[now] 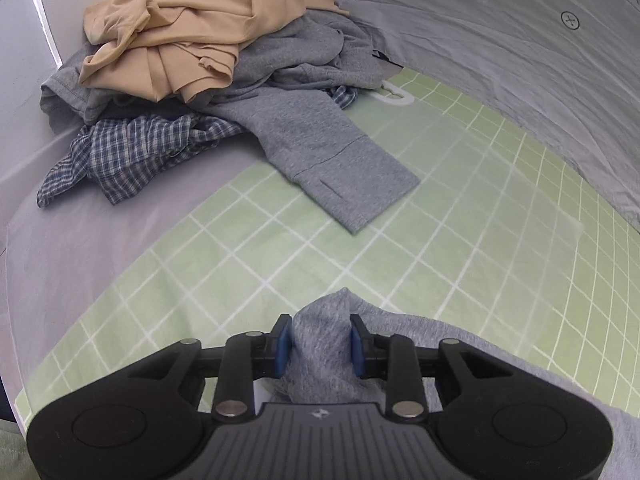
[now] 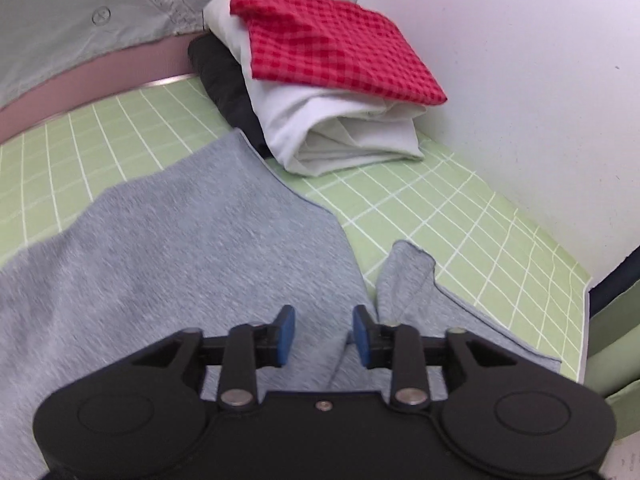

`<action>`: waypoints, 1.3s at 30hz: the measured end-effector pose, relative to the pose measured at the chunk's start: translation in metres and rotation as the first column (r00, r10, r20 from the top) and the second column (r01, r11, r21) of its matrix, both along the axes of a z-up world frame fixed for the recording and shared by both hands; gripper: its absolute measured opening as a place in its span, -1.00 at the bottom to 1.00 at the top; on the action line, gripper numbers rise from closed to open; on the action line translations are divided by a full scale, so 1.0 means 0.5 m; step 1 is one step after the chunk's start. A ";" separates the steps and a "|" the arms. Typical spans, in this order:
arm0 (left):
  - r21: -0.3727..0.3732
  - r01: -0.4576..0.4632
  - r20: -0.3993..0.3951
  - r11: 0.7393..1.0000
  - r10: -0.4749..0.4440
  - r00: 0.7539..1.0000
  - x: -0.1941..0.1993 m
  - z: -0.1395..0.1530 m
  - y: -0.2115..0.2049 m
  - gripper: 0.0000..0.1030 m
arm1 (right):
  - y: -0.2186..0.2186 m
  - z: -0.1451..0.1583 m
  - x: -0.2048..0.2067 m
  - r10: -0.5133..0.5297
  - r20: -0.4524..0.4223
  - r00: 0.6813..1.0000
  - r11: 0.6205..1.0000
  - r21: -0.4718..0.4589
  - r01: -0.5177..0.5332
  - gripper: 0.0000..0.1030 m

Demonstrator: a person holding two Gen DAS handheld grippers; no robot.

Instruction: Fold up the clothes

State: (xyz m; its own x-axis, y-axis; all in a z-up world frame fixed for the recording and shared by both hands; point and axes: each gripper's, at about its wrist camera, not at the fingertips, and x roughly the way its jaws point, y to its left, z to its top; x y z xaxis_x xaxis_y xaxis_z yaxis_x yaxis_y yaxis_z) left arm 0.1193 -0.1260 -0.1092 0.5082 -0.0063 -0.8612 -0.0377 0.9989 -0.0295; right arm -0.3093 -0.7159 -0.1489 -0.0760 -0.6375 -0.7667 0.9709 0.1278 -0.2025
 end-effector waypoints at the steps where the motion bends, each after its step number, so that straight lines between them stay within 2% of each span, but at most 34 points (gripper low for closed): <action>1: -0.011 0.000 0.005 1.000 0.000 1.000 0.004 0.003 -0.001 -0.20 | 0.001 0.004 0.017 0.015 0.029 0.999 1.000 -0.005 -0.015 -0.16; 6: -0.050 -0.015 0.006 0.999 0.015 1.000 0.014 0.001 0.001 0.12 | 0.009 0.024 0.099 0.093 0.169 0.981 0.995 -0.038 -0.088 -0.01; 8: -0.065 -0.021 0.006 0.998 0.022 1.000 0.017 0.000 0.002 0.16 | 0.011 0.031 0.132 0.124 0.227 0.966 0.992 -0.046 -0.116 0.03; 12: -0.096 -0.033 0.006 0.995 0.034 0.999 0.025 -0.002 0.003 0.23 | 0.028 0.019 0.200 0.161 0.359 0.919 0.982 0.034 -0.185 0.12; 14: -0.112 -0.040 0.006 0.993 0.040 0.999 0.029 -0.002 0.004 0.24 | 0.036 0.007 0.230 0.165 0.369 0.915 0.977 0.064 -0.202 0.17; 18: -0.134 -0.049 -0.005 0.990 0.049 0.999 0.037 -0.011 0.006 0.25 | 0.041 -0.013 0.267 0.177 0.304 0.936 0.973 0.091 -0.213 0.14; 19: -0.138 -0.051 -0.010 0.989 0.050 0.999 0.039 -0.014 0.007 0.24 | 0.040 -0.017 0.270 0.185 0.297 0.937 0.970 0.099 -0.223 -0.03; 20: -0.142 -0.053 -0.015 0.988 0.051 0.999 0.042 -0.018 0.008 0.20 | 0.038 -0.021 0.272 0.193 0.290 0.937 0.967 0.107 -0.232 -0.46; 21: -0.146 -0.055 -0.020 0.988 0.053 0.998 0.044 -0.021 0.008 0.10 | 0.037 -0.024 0.273 0.202 0.284 0.937 0.964 0.113 -0.242 -0.72; 22: -0.149 -0.056 -0.023 0.987 0.053 0.998 0.046 -0.024 0.009 -0.29 | 0.037 -0.022 0.273 0.216 0.280 0.936 0.961 0.107 -0.254 -0.99; 23: -0.147 -0.054 -0.019 0.988 0.051 0.998 0.047 -0.023 0.010 -0.51 | 0.039 -0.016 0.273 0.230 0.275 0.933 0.961 0.086 -0.263 -0.99; 25: -0.161 -0.057 0.000 0.985 0.058 0.998 0.051 -0.015 0.015 -0.68 | 0.038 0.005 0.274 0.255 0.279 0.926 0.960 0.044 -0.277 -0.99; 29: -0.231 -0.070 0.060 0.971 0.086 0.994 0.064 0.010 0.032 -0.70 | 0.013 0.076 0.289 0.305 0.297 0.905 0.952 -0.069 -0.298 -1.00; 32: -0.308 -0.085 0.099 0.947 0.121 0.988 0.080 0.016 0.039 -0.68 | -0.022 0.140 0.328 0.322 0.341 0.883 0.944 -0.189 -0.272 -0.99; 34: -0.286 -0.111 0.100 0.952 0.144 0.984 0.090 0.009 0.030 -0.55 | -0.044 0.167 0.353 0.341 0.391 0.855 0.934 -0.242 -0.261 -0.96; 35: -0.265 -0.116 0.091 0.957 0.145 0.985 0.093 0.005 0.024 -0.52 | -0.053 0.175 0.368 0.355 0.396 0.847 0.928 -0.256 -0.270 -0.71; 37: -0.239 -0.130 0.080 0.962 0.153 0.985 0.092 -0.001 0.018 -0.26 | -0.054 0.176 0.397 0.391 0.318 0.864 0.912 -0.259 -0.318 -0.27; 39: -0.241 -0.124 0.077 0.963 0.146 0.986 0.086 -0.006 0.018 -0.08 | -0.037 0.167 0.394 0.407 0.279 0.870 0.904 -0.260 -0.340 -0.22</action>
State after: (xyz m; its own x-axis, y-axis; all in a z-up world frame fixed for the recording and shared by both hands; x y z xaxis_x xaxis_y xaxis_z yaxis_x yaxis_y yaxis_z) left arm 0.1622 -0.1172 -0.1121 0.5957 -0.1283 -0.7929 -0.1574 0.9494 -0.2719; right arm -0.1125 -0.7342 -0.0656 0.4248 -0.7078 -0.5644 0.8735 0.4842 0.0503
